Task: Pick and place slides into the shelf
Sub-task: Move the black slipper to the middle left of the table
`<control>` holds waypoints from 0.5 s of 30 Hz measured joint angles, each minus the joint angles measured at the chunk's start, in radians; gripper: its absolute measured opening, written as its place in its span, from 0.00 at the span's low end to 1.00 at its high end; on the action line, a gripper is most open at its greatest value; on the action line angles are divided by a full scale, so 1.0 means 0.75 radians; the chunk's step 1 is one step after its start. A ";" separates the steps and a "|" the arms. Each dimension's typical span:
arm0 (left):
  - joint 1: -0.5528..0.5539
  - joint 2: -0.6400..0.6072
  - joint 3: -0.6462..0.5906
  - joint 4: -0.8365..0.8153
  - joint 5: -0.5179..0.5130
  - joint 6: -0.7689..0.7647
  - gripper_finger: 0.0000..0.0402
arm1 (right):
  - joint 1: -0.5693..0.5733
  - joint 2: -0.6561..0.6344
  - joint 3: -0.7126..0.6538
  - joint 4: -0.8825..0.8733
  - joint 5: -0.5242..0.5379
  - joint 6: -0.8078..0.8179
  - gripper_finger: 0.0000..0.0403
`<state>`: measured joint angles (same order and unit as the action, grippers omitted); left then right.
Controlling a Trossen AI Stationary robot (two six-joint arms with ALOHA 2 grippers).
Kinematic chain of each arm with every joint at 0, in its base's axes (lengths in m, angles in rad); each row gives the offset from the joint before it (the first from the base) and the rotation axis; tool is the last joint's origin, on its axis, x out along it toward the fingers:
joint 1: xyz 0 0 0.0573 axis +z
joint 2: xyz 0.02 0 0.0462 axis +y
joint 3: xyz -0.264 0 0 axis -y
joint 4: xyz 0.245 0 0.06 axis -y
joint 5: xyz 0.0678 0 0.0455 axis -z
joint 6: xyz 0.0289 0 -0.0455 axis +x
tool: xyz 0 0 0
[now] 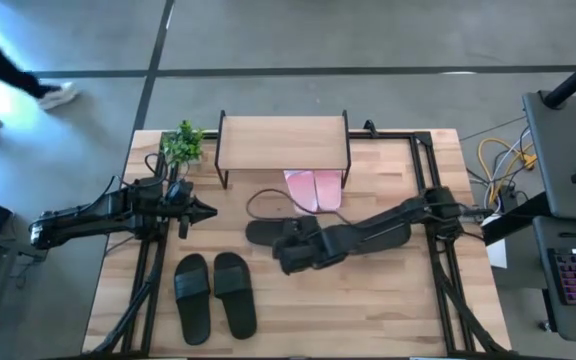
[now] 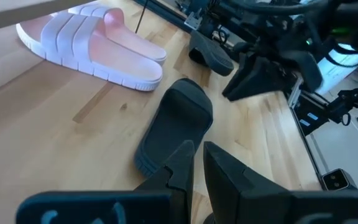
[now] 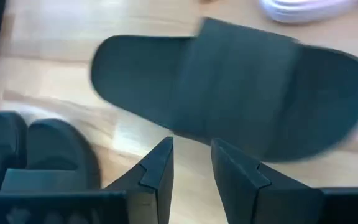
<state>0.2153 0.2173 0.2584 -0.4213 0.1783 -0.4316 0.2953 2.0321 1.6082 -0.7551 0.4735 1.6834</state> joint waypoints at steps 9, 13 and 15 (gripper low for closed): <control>0.000 -0.005 0.000 0.001 0.001 0.002 0.05 | 0.043 -0.411 -0.637 0.505 -0.010 0.256 0.27; 0.000 -0.005 0.000 0.002 0.001 0.002 0.05 | 0.024 -0.502 -0.860 0.797 -0.013 0.300 0.35; 0.000 -0.005 0.000 0.002 0.001 0.002 0.05 | 0.011 -0.503 -0.910 0.839 -0.038 0.315 0.40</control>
<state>0.2153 0.2138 0.2584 -0.4202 0.1791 -0.4301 0.3039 1.6547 0.9257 -0.1260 0.4449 1.9200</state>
